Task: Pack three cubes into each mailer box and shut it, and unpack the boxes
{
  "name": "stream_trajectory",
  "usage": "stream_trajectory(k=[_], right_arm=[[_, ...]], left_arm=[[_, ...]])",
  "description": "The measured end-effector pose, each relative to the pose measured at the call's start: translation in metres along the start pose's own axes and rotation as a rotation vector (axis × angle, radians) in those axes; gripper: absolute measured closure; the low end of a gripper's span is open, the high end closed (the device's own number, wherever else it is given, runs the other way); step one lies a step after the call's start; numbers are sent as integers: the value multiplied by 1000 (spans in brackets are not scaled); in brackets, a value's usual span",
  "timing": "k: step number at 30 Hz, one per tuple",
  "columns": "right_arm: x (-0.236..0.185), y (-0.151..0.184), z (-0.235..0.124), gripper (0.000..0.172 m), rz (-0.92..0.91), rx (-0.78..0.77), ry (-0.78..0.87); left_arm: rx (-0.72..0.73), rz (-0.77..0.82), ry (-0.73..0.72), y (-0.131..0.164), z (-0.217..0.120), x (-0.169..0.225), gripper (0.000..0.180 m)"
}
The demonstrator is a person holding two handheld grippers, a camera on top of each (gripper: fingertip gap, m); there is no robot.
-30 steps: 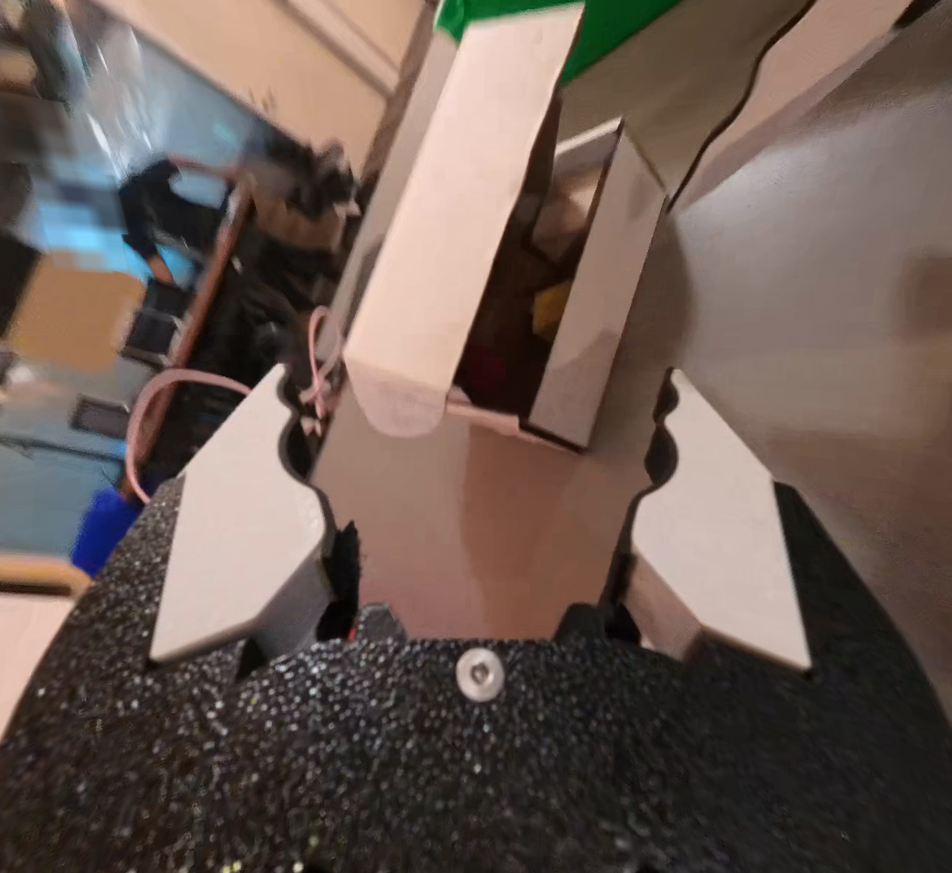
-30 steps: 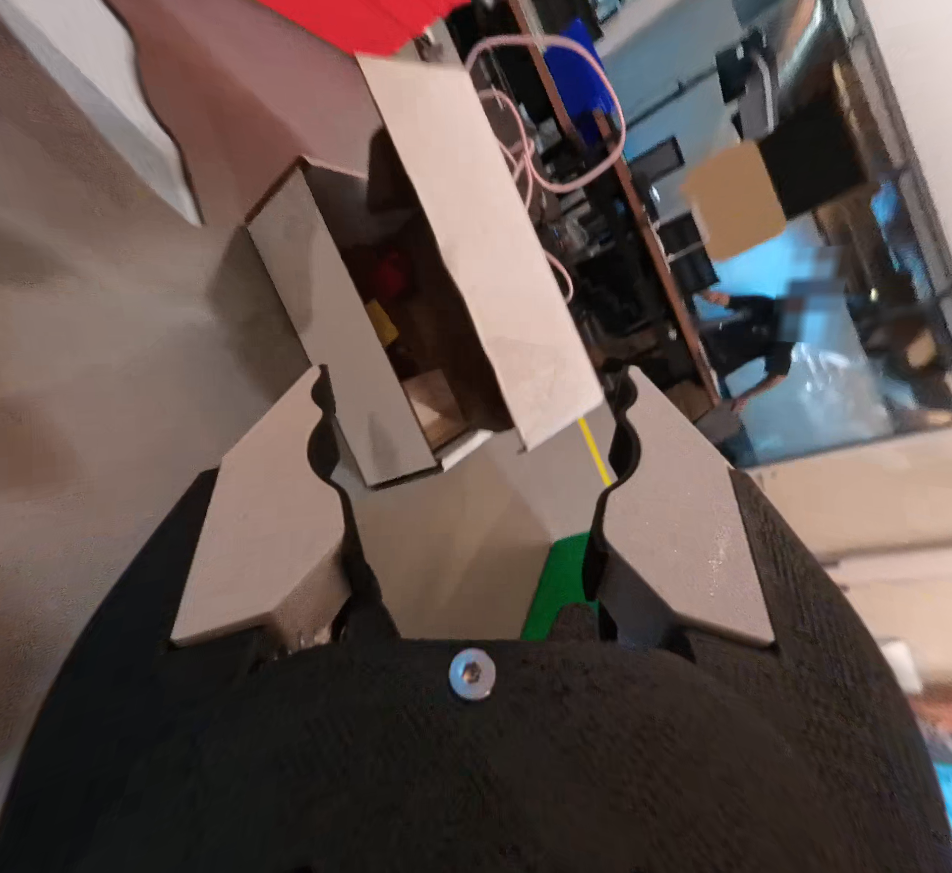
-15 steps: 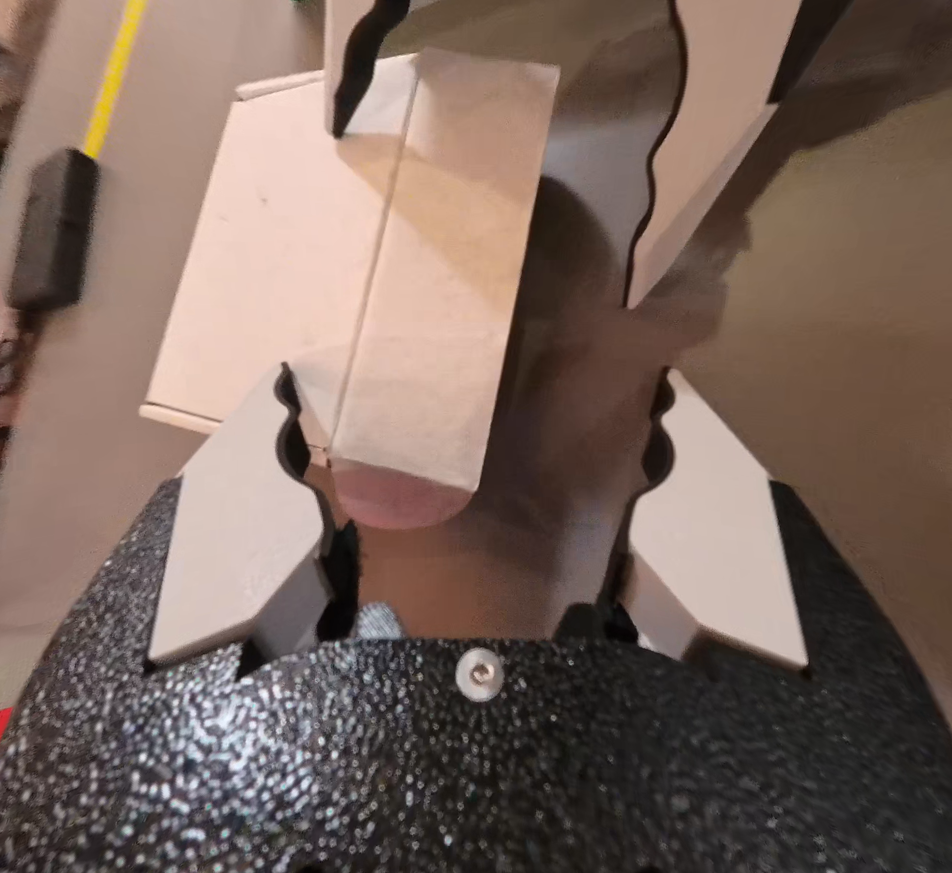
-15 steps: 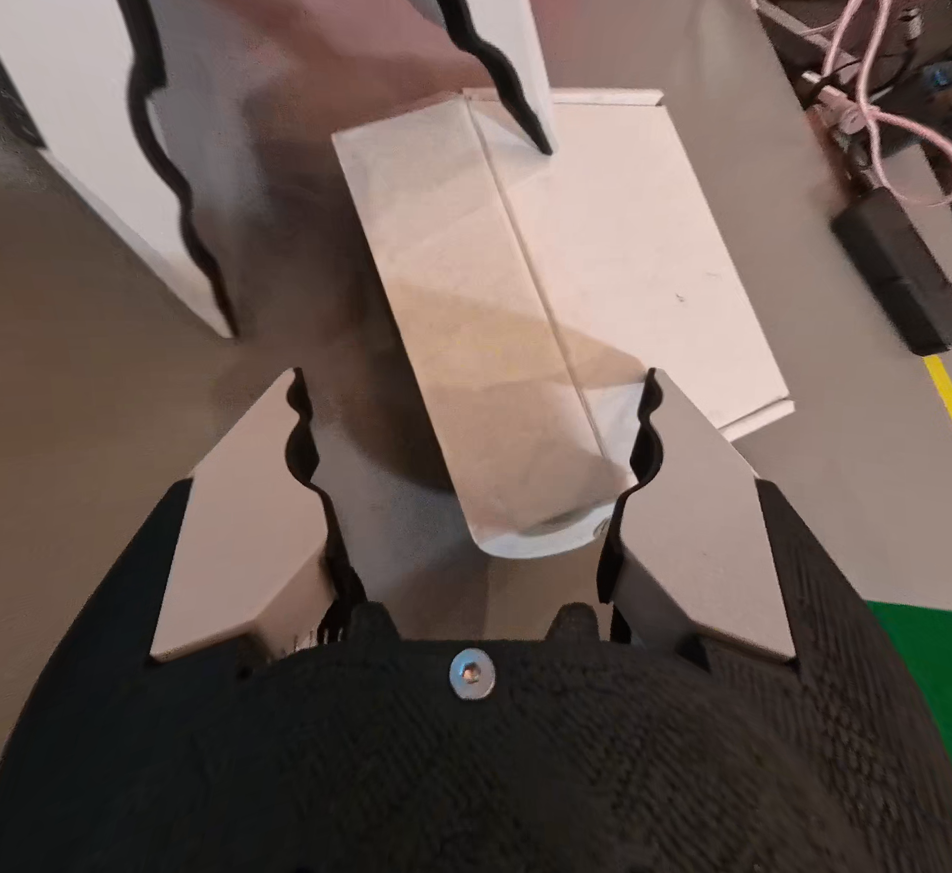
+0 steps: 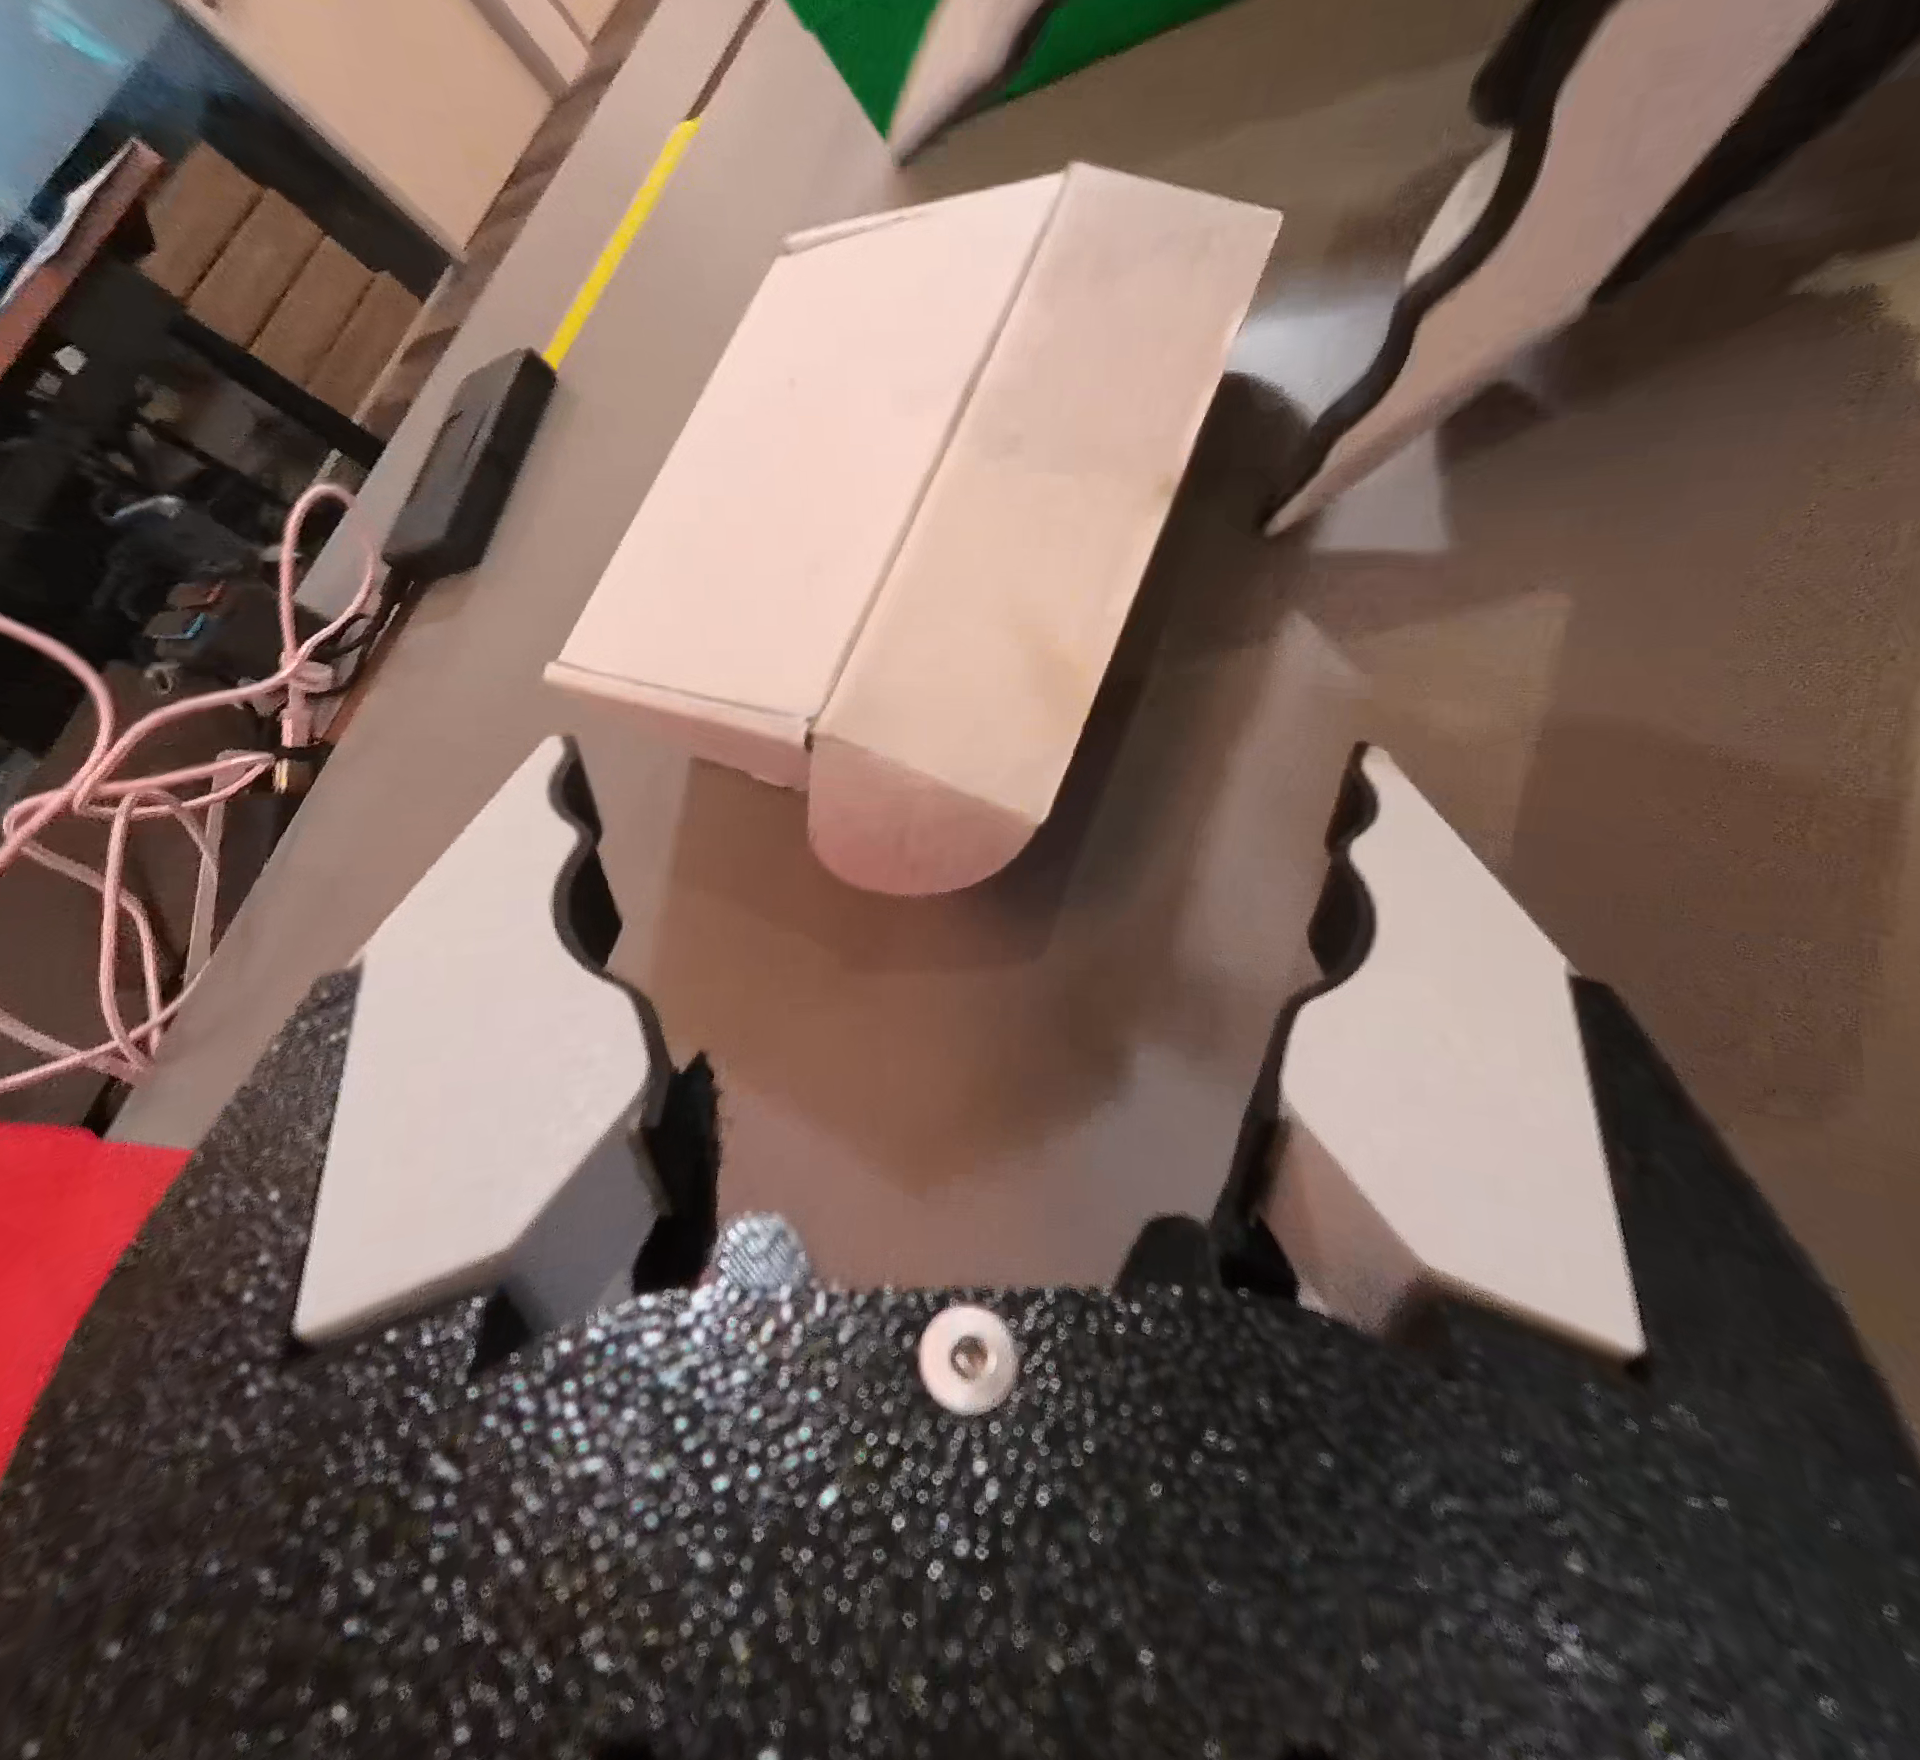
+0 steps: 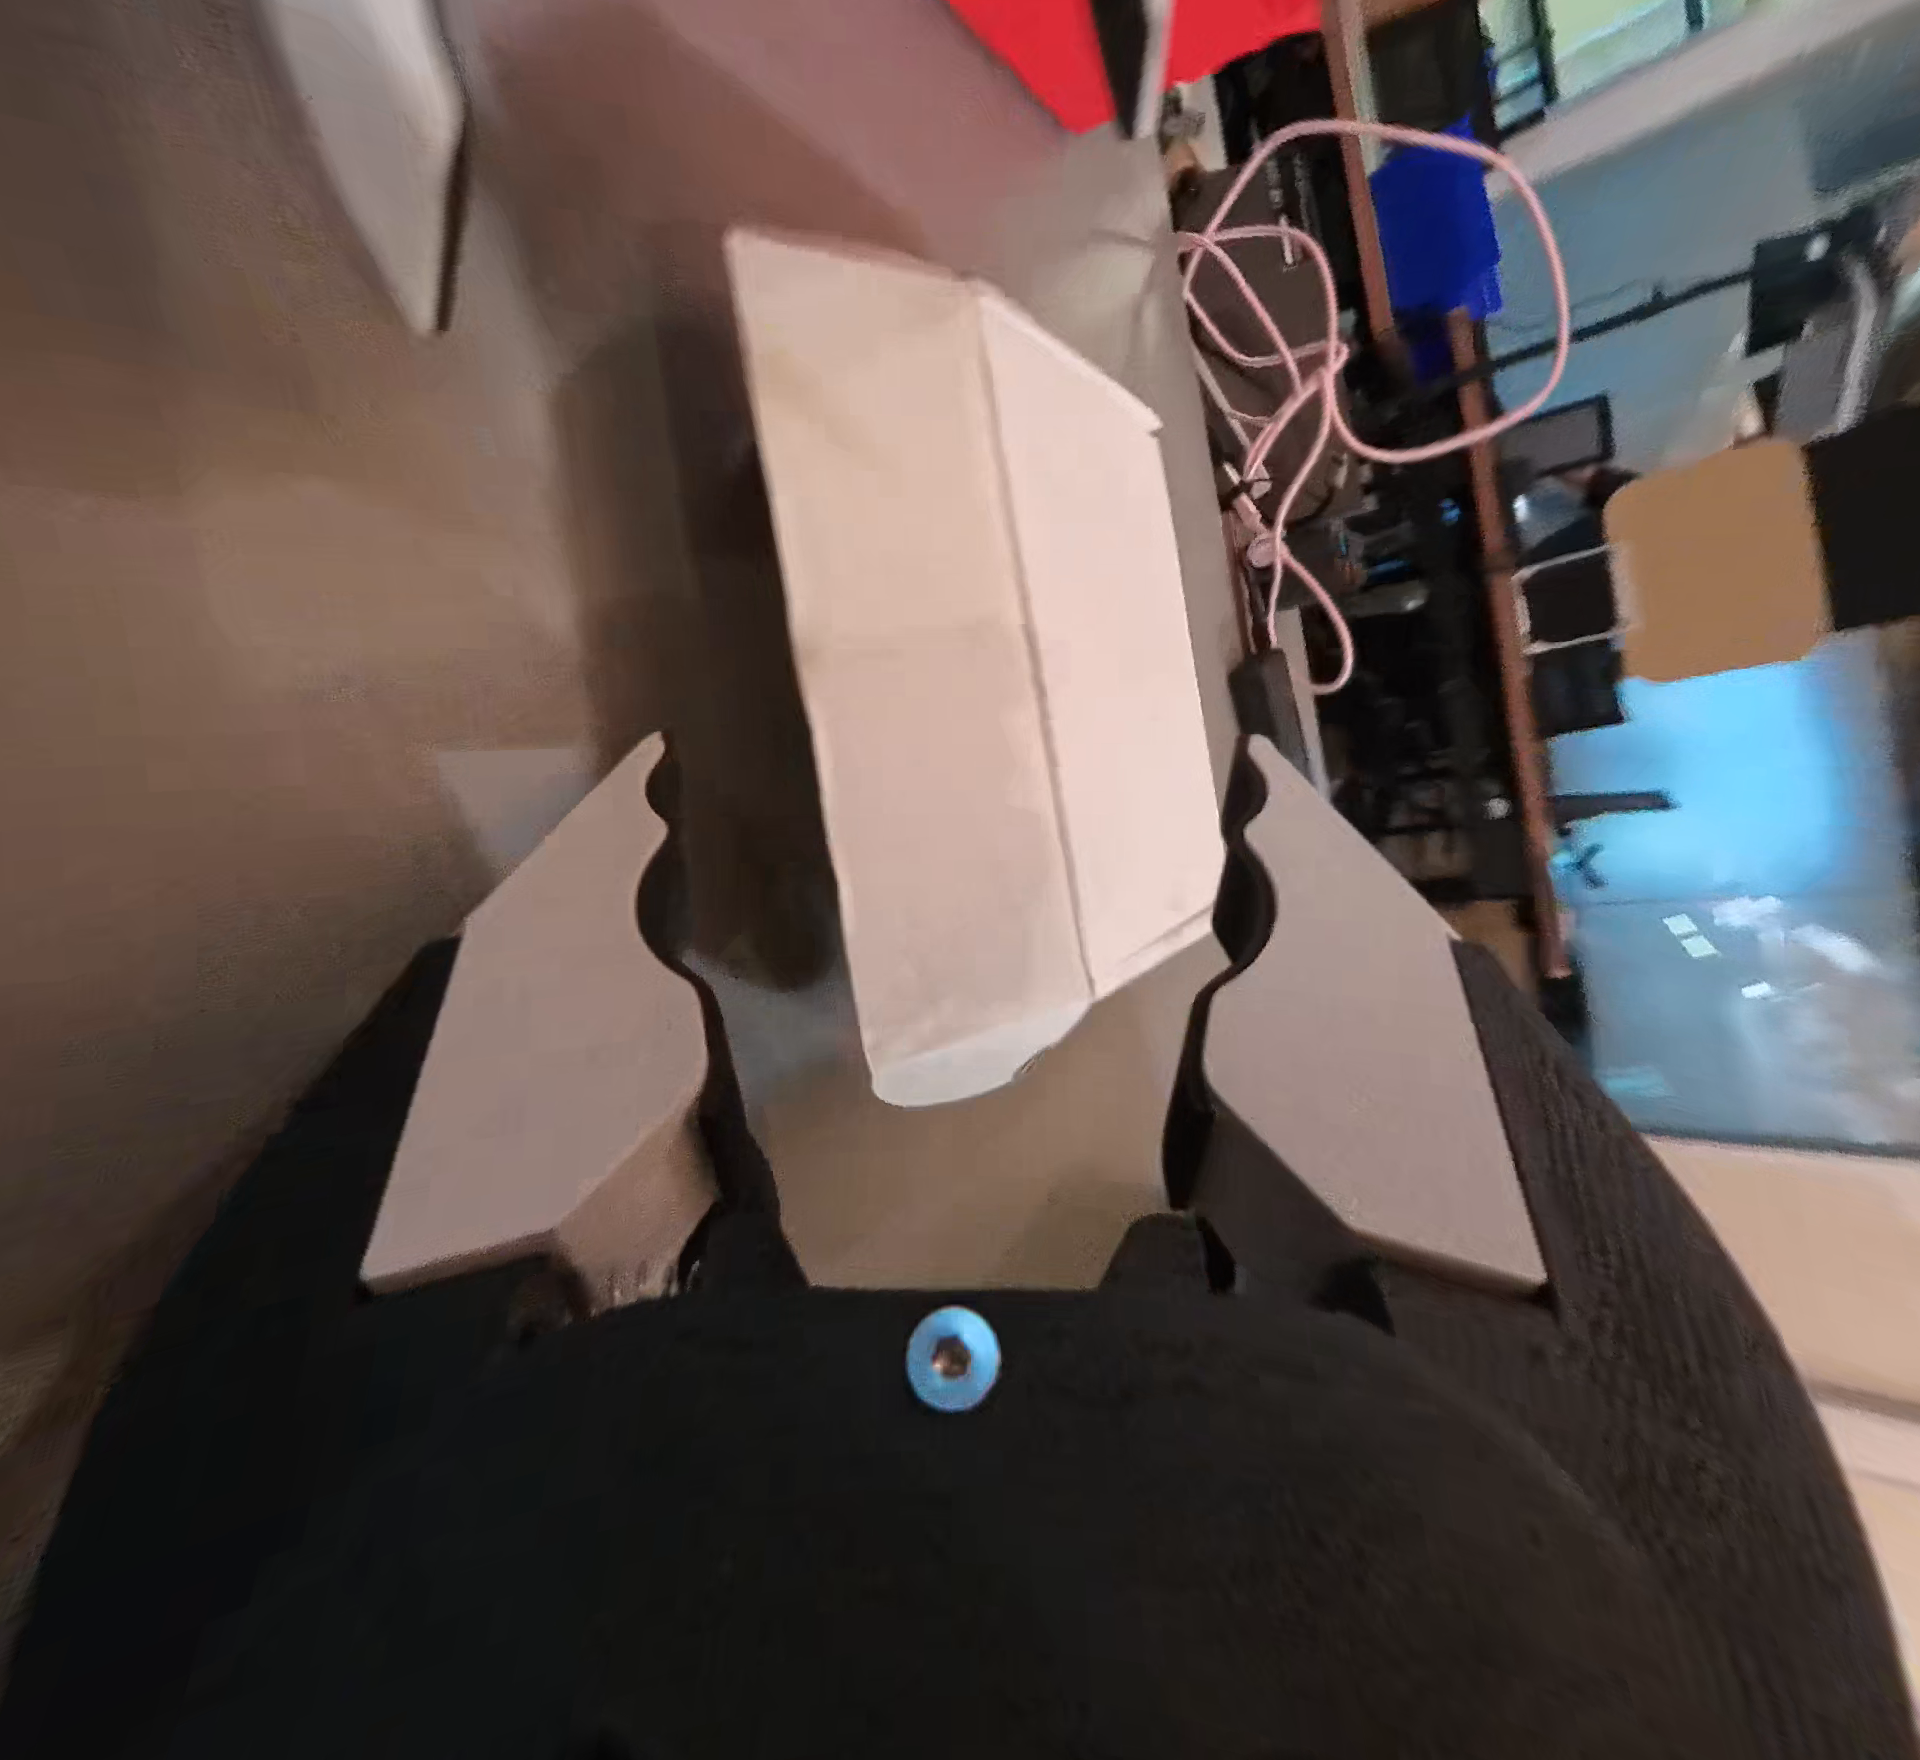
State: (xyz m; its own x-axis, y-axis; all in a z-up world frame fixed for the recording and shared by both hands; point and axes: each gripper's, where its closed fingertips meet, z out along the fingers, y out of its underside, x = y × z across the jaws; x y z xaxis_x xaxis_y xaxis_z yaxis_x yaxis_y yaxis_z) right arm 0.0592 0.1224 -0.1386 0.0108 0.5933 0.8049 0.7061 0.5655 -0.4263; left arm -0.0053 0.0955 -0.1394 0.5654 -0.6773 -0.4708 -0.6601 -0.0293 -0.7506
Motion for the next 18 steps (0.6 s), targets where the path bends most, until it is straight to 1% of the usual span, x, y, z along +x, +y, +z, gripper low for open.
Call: stream_trajectory(k=[2,3,6,8,9,11,12,14,18], right_arm=[[-7,-3,8,88,-149,-24,43],[-7,-6,12,94,-224,-29,74],[-5,-2,26,112,-383,-119,149],[-1,5,34,121,-473,-173,205],[0,5,36,122,-498,-179,228],[2,4,37,124,-502,-178,244],[4,3,36,130,-498,-169,256],[13,-4,29,151,-496,-131,310],[29,-12,15,158,-413,-74,363]], left_arm=[[4,-8,-16,4,-3,-1,44],[1,-4,-21,7,-4,-1,44],[-13,9,-29,12,-7,-2,44],[-12,10,-40,13,-9,-5,45],[-10,8,-44,13,-10,-6,45],[-2,9,-61,14,-11,-10,45],[4,13,-74,13,-11,-13,46],[7,24,-111,14,-9,-19,48],[-53,79,-121,18,-1,-21,50]])
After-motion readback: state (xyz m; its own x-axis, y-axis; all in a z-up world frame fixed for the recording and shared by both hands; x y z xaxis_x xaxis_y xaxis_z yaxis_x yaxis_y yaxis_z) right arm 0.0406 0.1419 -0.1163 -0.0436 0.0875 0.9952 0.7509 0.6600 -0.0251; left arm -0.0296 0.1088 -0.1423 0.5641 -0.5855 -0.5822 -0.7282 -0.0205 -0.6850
